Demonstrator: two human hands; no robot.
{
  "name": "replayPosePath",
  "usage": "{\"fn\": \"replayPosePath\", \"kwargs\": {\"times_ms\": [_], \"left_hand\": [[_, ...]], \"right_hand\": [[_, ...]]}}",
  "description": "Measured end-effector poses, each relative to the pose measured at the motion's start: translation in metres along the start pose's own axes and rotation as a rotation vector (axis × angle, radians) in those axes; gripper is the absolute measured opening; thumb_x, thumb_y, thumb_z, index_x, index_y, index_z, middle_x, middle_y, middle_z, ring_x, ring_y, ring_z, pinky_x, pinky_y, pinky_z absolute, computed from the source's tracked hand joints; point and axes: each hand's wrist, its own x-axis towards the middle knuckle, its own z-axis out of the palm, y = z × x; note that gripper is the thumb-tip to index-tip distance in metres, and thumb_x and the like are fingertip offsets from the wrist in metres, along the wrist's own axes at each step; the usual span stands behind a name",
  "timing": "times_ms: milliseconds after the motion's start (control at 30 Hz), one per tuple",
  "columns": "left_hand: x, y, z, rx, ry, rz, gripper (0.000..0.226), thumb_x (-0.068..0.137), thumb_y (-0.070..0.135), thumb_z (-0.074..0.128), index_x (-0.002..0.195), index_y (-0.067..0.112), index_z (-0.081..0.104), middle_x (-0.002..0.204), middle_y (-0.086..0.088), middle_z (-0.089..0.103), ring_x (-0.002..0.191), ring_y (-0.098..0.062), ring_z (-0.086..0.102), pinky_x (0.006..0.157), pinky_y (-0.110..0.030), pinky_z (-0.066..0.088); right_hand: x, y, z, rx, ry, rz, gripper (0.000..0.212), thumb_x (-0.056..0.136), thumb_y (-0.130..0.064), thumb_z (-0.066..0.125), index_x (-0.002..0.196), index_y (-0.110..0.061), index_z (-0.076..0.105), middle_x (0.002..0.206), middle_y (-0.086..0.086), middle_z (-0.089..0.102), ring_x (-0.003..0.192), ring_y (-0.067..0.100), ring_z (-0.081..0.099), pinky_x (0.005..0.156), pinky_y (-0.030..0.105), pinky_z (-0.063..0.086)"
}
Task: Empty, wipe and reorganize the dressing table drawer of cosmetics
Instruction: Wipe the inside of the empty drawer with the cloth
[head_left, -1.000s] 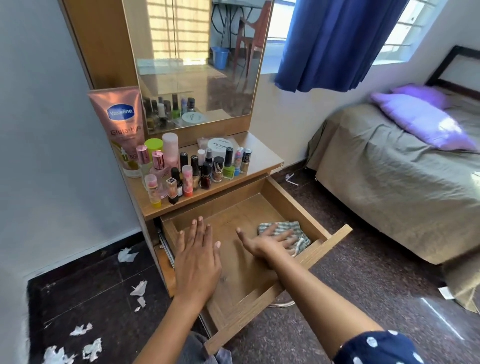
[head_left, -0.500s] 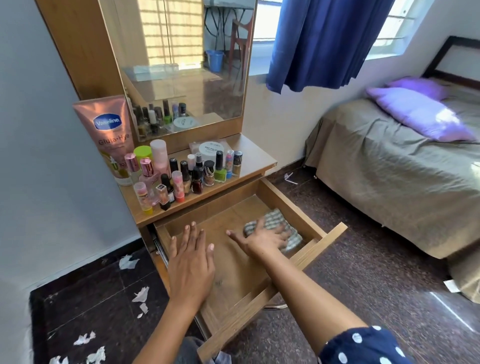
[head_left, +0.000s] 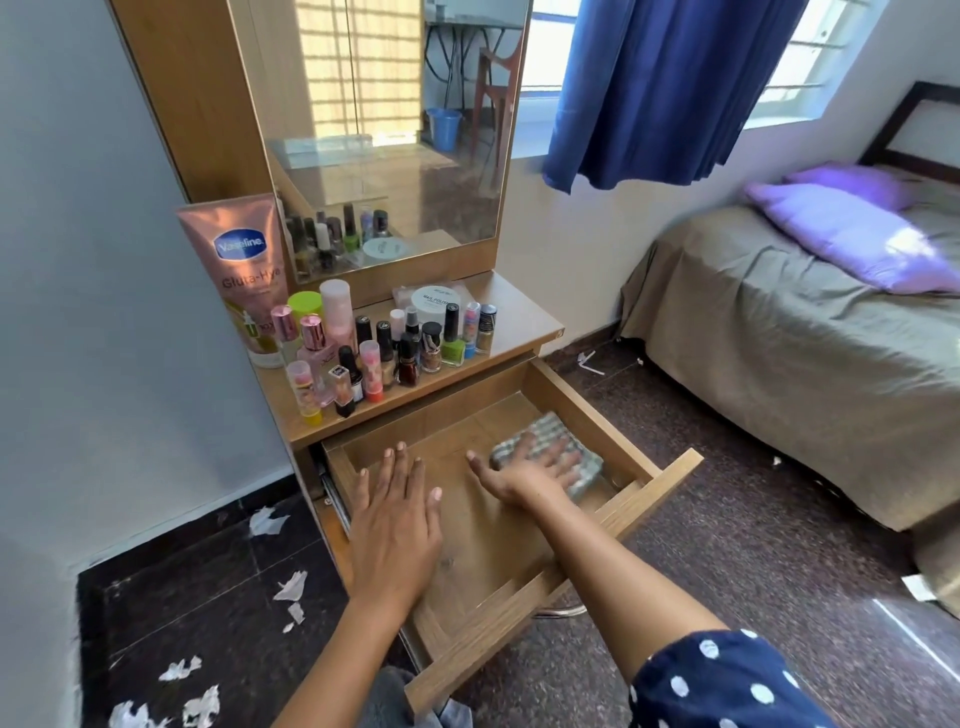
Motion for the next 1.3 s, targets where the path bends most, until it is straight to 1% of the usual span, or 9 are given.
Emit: {"fn": "replayPosePath", "kwargs": {"times_ms": [100, 267, 400, 567, 667, 800, 967, 1133, 1300], "left_hand": [[0.001, 0.001, -0.002, 0.007, -0.006, -0.001, 0.066, 0.094, 0.043, 0.009, 0.137, 0.008, 0.045, 0.149, -0.009, 0.034, 0.141, -0.019, 0.026, 0.116, -0.042, 0.012], [0.002, 0.001, -0.002, 0.010, -0.015, -0.005, 0.069, 0.093, 0.044, 0.004, 0.141, 0.010, 0.040, 0.152, -0.008, 0.028, 0.143, -0.017, 0.019, 0.117, -0.041, 0.007], [0.001, 0.001, -0.003, 0.007, -0.018, -0.013, 0.071, 0.091, 0.045, 0.001, 0.143, 0.012, 0.036, 0.153, -0.007, 0.024, 0.144, -0.016, 0.015, 0.116, -0.038, 0.002], [0.000, 0.002, -0.008, 0.000, -0.030, -0.014, 0.075, 0.088, 0.047, -0.007, 0.146, 0.014, 0.029, 0.155, -0.005, 0.016, 0.144, -0.014, 0.008, 0.115, -0.035, -0.004], [0.000, 0.002, -0.007, 0.000, -0.029, -0.009, 0.075, 0.089, 0.047, -0.006, 0.145, 0.014, 0.030, 0.155, -0.005, 0.017, 0.144, -0.015, 0.009, 0.115, -0.035, -0.004], [-0.001, 0.002, -0.008, -0.009, -0.031, -0.006, 0.075, 0.089, 0.047, -0.005, 0.144, 0.012, 0.033, 0.154, -0.007, 0.020, 0.144, -0.016, 0.011, 0.115, -0.035, -0.003], [0.000, 0.004, -0.008, -0.014, -0.028, -0.013, 0.078, 0.088, 0.048, -0.006, 0.144, 0.012, 0.033, 0.154, -0.007, 0.020, 0.144, -0.017, 0.011, 0.116, -0.037, -0.002], [0.000, 0.006, -0.010, 0.000, -0.027, -0.016, 0.079, 0.086, 0.047, -0.009, 0.146, 0.014, 0.029, 0.156, -0.006, 0.016, 0.145, -0.016, 0.007, 0.114, -0.035, -0.007], [0.001, 0.006, -0.010, -0.003, -0.012, -0.033, 0.073, 0.090, 0.046, -0.002, 0.144, 0.013, 0.034, 0.154, -0.007, 0.021, 0.144, -0.016, 0.012, 0.113, -0.033, -0.006]], "right_hand": [[0.010, -0.007, -0.004, -0.037, 0.033, -0.169, 0.097, 0.084, -0.080, 0.026, 0.151, -0.025, -0.018, 0.149, 0.021, -0.038, 0.137, 0.045, -0.032, 0.108, 0.057, -0.022], [0.023, -0.013, -0.004, -0.122, 0.110, -0.265, 0.095, 0.085, -0.079, 0.026, 0.151, -0.027, -0.016, 0.152, 0.020, -0.032, 0.140, 0.043, -0.028, 0.112, 0.055, -0.017], [0.018, -0.014, -0.010, -0.211, 0.119, -0.199, 0.096, 0.084, -0.079, 0.026, 0.152, -0.024, -0.013, 0.155, 0.023, -0.024, 0.143, 0.045, -0.018, 0.118, 0.055, -0.006], [0.011, -0.008, -0.015, -0.208, 0.014, 0.024, 0.108, 0.081, -0.082, 0.030, 0.150, -0.014, -0.018, 0.156, 0.031, -0.003, 0.144, 0.049, 0.002, 0.117, 0.060, 0.008], [0.004, 0.006, -0.013, -0.217, -0.029, 0.112, 0.112, 0.081, -0.081, 0.035, 0.149, -0.012, -0.021, 0.155, 0.032, -0.008, 0.143, 0.051, 0.000, 0.117, 0.059, 0.012], [-0.003, 0.020, -0.012, -0.215, -0.049, 0.110, 0.109, 0.083, -0.076, 0.041, 0.150, -0.014, -0.018, 0.156, 0.027, -0.012, 0.144, 0.048, -0.001, 0.117, 0.057, 0.014], [-0.003, 0.012, -0.015, -0.105, -0.052, 0.096, 0.098, 0.090, -0.060, 0.049, 0.152, -0.018, -0.013, 0.155, 0.022, -0.024, 0.144, 0.047, -0.012, 0.116, 0.058, 0.007], [0.016, -0.009, -0.018, -0.088, 0.006, -0.183, 0.082, 0.098, -0.051, 0.037, 0.150, -0.023, -0.019, 0.154, 0.017, -0.030, 0.142, 0.041, -0.025, 0.112, 0.056, -0.015], [0.034, -0.013, -0.016, -0.152, 0.081, -0.308, 0.072, 0.099, -0.053, 0.031, 0.154, -0.025, -0.007, 0.158, 0.012, -0.020, 0.144, 0.039, -0.020, 0.116, 0.052, -0.010]]}}
